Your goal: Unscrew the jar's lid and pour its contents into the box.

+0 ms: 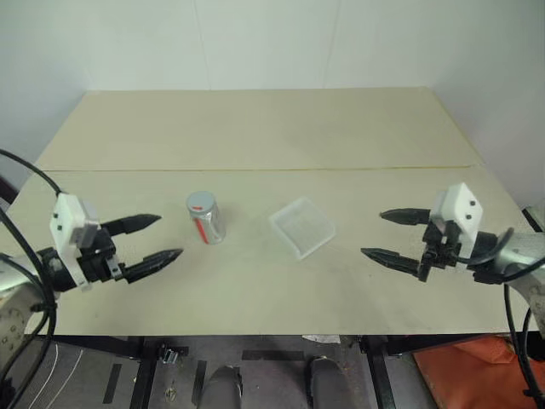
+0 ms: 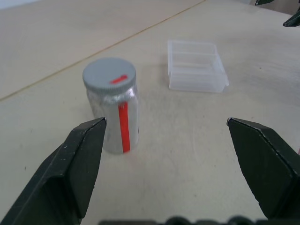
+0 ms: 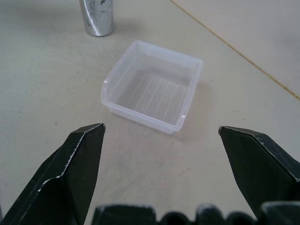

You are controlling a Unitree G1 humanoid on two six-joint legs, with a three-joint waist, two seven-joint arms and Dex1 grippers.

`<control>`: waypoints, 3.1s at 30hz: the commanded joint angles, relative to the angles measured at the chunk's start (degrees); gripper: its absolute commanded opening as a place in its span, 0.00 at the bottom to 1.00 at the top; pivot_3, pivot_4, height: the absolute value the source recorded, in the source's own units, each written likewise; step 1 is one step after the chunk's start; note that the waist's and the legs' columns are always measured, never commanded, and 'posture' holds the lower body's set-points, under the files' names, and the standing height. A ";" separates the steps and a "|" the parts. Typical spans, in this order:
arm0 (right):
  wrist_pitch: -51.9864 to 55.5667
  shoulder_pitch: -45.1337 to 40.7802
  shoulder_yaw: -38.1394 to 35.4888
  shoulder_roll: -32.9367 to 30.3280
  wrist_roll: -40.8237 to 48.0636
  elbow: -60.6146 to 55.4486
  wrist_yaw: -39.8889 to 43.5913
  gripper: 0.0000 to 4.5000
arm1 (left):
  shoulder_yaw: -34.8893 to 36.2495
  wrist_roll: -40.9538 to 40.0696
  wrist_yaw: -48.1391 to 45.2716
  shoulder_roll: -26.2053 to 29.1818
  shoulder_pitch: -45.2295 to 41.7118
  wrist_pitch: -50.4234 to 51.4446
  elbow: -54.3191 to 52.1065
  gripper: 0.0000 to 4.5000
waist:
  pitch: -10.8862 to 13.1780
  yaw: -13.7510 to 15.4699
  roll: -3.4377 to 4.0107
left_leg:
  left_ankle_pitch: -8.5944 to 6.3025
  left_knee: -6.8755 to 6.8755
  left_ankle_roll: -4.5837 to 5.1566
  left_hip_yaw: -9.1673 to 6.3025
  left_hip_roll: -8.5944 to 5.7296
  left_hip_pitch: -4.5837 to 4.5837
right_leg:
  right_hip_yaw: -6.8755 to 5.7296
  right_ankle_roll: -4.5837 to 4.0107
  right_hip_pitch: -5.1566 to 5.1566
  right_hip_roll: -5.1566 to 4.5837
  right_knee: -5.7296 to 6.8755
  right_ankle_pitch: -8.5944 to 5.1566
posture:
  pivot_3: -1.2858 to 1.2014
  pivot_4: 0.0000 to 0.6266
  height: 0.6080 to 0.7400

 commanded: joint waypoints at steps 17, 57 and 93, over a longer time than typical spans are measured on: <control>-1.52 -4.64 -3.06 -1.75 0.66 0.19 3.03 1.00 | -9.42 10.23 17.26 -11.58 -2.51 -4.88 -2.44 1.00 | 0.00 0.20 0.01 | 0.00 0.01 0.00 0.00 -0.02 0.01 | 0.00 0.01 0.06 -0.01 -0.07 0.01 | 0.52 0.24 1.00; -0.73 -7.63 -4.15 -1.91 4.01 -4.04 0.17 1.00 | -28.95 34.78 42.76 -36.85 -18.59 -16.89 12.07 1.00 | -0.01 1.17 -0.02 | 0.01 0.07 -0.02 -0.02 -0.06 0.00 | 0.00 0.06 0.10 -0.01 -0.11 0.06 | 0.52 0.24 1.00; 13.12 -37.08 11.34 16.97 10.69 3.40 -7.10 1.00 | -34.99 16.00 -20.01 -17.63 -52.84 -14.91 38.82 0.44 | 0.01 0.01 0.02 | 0.07 0.04 -0.13 -0.07 -0.06 -0.06 | -0.04 0.08 -0.02 0.00 -0.04 0.04 | 0.52 0.24 1.00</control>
